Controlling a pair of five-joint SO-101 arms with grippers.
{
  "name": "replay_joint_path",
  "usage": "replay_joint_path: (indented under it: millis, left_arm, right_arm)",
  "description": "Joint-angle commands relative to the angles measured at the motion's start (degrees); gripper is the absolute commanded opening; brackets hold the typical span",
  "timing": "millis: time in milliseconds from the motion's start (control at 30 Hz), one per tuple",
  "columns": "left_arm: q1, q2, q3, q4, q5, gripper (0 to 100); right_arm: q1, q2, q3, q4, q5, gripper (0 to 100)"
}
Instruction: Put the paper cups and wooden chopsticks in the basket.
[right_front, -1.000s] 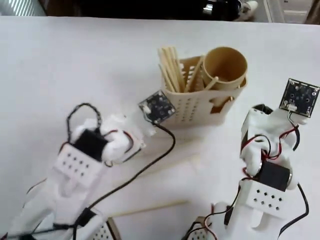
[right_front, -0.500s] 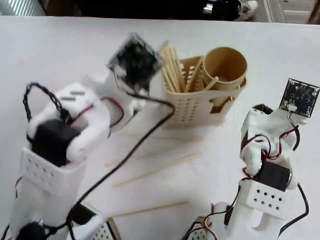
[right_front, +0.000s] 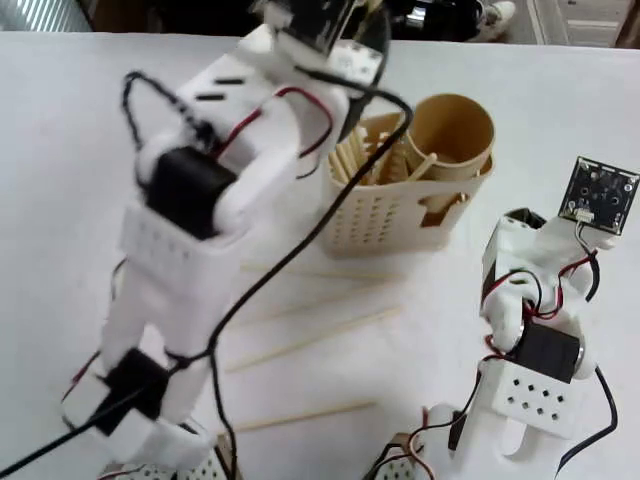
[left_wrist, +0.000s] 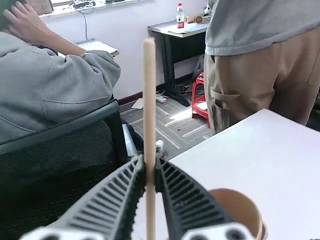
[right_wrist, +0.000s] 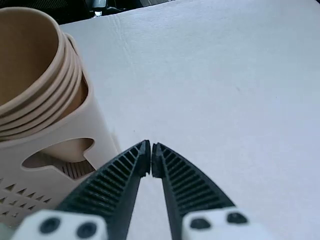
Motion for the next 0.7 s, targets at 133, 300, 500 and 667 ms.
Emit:
replay_joint_path:
  millis: [133,300,500,667]
  left_arm:
    - [0.92,7.16,-3.78,-4.84,7.38,2]
    - [0.57,11.74,-3.87,-2.20,7.82,2]
    - [1.89,9.45,-4.31,8.62,8.00,18]
    - [1.80,5.32,-4.13,13.54,7.65,20]
  right_arm:
    - [0.57,-0.92,-1.41,-1.01,0.44,1.8]
    - [0.57,-0.92,-1.41,-1.01,0.53,1.8]
    - [0.57,-0.92,-1.41,-1.01,0.53,1.8]
    - [0.57,-0.92,-1.41,-1.01,0.53,1.8]
